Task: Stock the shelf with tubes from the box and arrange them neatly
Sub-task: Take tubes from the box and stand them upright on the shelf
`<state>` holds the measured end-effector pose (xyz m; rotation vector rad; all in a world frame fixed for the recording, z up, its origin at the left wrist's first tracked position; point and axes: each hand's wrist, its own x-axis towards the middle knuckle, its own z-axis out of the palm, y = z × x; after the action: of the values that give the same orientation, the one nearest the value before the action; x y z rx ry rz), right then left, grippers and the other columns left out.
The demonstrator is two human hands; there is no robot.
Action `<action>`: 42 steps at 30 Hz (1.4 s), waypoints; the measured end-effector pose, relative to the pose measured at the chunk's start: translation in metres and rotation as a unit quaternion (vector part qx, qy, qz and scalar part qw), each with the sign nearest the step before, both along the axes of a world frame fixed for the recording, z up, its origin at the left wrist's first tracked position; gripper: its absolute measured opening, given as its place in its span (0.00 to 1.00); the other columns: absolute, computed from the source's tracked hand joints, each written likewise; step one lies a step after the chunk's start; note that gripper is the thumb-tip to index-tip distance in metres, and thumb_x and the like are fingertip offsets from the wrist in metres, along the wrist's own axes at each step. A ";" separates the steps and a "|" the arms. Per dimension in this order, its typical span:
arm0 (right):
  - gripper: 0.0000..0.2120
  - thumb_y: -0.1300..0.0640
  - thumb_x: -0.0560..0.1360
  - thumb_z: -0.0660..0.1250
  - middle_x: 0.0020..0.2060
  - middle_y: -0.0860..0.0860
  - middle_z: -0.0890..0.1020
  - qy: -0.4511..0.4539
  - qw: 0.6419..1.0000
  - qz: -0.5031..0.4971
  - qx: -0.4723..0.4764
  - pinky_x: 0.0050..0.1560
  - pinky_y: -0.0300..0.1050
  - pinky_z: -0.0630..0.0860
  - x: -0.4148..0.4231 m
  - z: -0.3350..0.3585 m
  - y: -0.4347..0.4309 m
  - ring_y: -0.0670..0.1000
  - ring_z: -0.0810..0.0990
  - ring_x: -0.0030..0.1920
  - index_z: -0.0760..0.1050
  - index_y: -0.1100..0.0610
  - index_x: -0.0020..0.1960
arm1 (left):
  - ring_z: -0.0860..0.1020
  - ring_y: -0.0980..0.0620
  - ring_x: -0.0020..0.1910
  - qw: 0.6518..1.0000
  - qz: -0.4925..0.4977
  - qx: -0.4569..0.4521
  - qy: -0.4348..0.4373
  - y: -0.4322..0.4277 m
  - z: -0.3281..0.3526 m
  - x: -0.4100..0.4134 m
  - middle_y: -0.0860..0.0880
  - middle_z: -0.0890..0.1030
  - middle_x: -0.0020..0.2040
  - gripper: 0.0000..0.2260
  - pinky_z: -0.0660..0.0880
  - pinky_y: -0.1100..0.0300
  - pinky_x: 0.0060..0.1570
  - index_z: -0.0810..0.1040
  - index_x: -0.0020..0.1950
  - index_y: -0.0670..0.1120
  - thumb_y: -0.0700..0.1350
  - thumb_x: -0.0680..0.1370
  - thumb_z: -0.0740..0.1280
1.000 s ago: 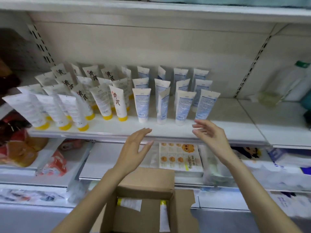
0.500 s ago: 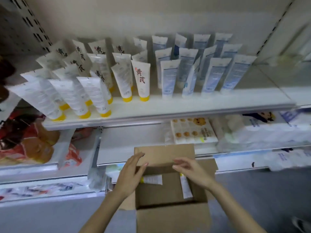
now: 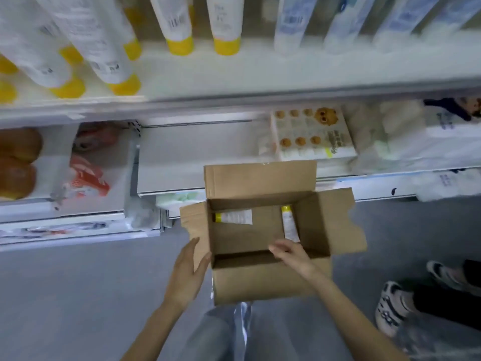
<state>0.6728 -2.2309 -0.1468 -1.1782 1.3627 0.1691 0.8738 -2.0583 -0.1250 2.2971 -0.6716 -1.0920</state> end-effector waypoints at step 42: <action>0.19 0.69 0.68 0.73 0.53 0.58 0.79 -0.076 0.951 -0.274 0.123 0.48 0.42 0.81 0.111 -0.239 -0.033 0.51 0.82 0.43 0.71 0.65 0.56 | 0.58 0.73 0.68 0.981 0.096 -0.152 -0.074 -0.049 -0.162 -0.004 0.68 0.58 0.70 0.28 0.56 0.76 0.64 0.50 0.77 0.53 0.55 0.79 0.55</action>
<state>0.7835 -2.2634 -0.3854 -0.5636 1.4331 -0.1457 0.8696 -2.1074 -0.2870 2.1385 -0.6105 -0.6823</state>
